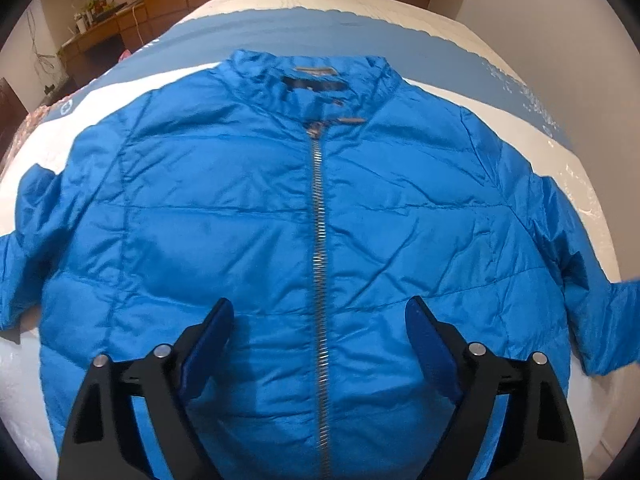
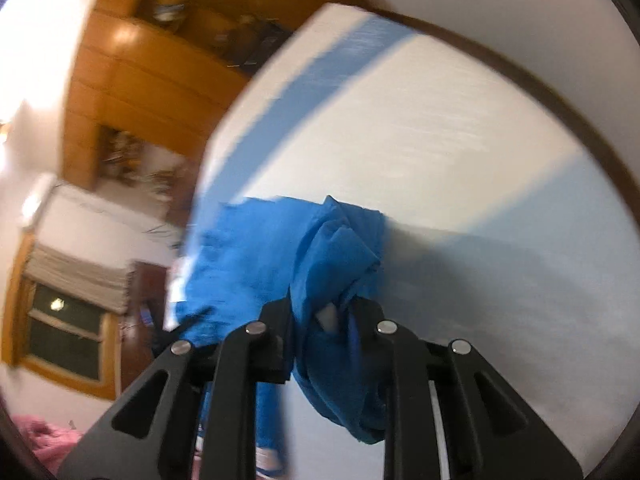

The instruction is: Fold large clothes

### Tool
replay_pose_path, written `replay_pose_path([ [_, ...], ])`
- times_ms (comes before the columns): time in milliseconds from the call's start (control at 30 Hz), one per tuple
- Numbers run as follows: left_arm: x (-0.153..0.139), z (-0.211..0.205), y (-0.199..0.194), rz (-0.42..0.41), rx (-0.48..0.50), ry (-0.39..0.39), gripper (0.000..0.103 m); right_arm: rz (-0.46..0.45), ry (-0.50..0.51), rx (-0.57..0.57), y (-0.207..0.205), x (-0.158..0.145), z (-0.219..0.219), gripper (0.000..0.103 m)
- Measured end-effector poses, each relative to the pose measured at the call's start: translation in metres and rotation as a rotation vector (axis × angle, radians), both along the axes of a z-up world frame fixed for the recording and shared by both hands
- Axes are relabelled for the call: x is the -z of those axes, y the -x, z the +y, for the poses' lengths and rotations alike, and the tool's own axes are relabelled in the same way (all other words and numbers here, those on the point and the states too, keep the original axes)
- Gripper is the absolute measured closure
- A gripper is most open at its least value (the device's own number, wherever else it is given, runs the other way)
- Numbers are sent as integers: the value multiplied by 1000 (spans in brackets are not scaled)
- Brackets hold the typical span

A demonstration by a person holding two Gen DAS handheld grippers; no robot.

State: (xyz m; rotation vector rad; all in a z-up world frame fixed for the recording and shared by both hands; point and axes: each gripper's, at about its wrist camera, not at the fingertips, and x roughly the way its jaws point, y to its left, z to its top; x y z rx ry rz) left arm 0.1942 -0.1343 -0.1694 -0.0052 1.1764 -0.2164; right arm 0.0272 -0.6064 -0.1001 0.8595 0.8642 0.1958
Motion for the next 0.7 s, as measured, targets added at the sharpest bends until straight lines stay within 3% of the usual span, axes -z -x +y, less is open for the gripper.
replay_pose_path([
  [167,-10,27,-1,-8,-10,21,15,-22,49,-170,-82,-14,66,84],
  [300,-17,52,1,-21,-29,36,15,28,99,-306,-149,1,128,84],
  [500,-21,73,3,-22,-47,49,15,120,176,-437,-192,23,189,83],
  [567,-19,77,2,-14,-53,62,15,142,178,-476,-199,36,208,77],
  [700,-19,78,4,-2,-49,96,15,107,30,-563,-218,44,234,58],
])
